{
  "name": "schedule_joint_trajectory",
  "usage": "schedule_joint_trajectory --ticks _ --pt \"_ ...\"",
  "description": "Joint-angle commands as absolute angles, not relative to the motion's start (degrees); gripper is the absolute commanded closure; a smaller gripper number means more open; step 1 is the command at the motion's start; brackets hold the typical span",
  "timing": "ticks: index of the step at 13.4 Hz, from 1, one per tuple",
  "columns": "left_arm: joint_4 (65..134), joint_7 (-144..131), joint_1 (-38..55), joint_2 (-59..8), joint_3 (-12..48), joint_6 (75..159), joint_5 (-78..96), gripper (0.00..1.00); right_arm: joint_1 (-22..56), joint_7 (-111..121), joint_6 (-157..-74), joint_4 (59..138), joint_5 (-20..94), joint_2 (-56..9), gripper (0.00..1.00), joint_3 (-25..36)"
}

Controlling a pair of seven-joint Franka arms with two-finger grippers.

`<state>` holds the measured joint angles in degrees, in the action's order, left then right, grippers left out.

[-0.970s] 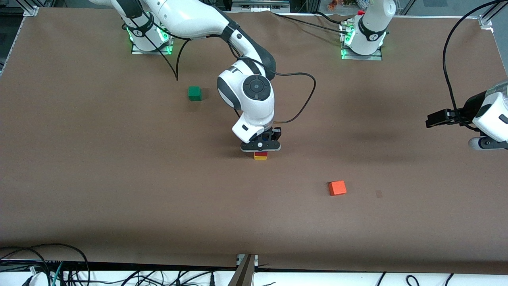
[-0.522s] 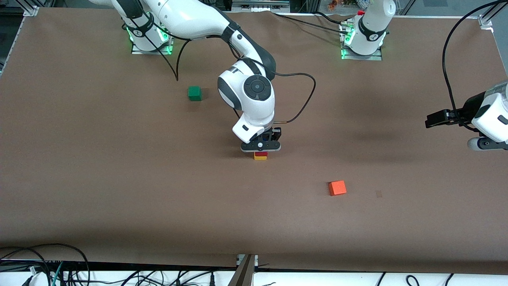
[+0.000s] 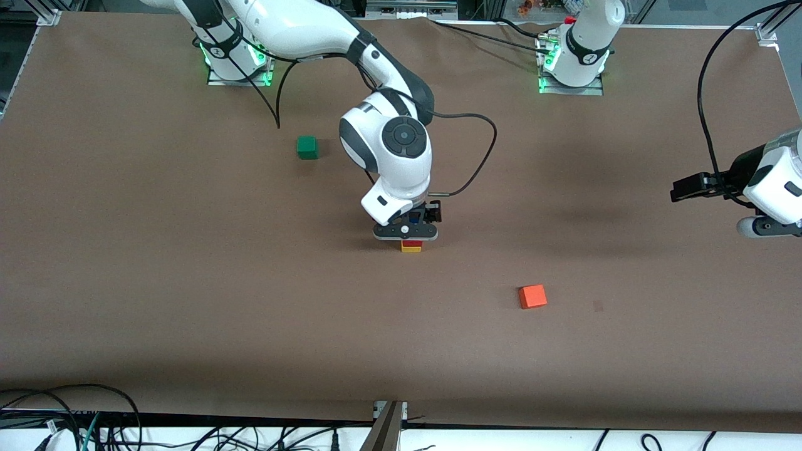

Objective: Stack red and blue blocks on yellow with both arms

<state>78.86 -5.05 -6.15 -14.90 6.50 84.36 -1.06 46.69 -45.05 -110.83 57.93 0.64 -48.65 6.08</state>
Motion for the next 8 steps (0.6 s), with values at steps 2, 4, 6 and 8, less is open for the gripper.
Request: schedule_joint_trajectory --ticks 2,4,6,8 --pt "79.01 -4.75 -6.33 -14.68 6.59 84.81 0.09 0.00 40.54 -45.18 -104.51 58.88 0.70 -39.31 0.00 7.73" --pt "79.01 -4.75 -6.24 -14.68 6.59 84.81 0.09 0.00 33.70 -43.17 -100.31 58.97 4.11 -36.31 0.00 7.73" --pt "79.01 -4.75 -6.24 -14.68 6.59 84.81 0.09 0.00 28.42 -37.29 -95.38 59.85 8.68 -33.24 0.00 7.91" --pt "79.01 -4.92 -6.07 -14.68 6.59 84.81 0.09 0.00 24.36 -35.35 -92.82 64.48 9.93 -28.16 0.00 7.91"
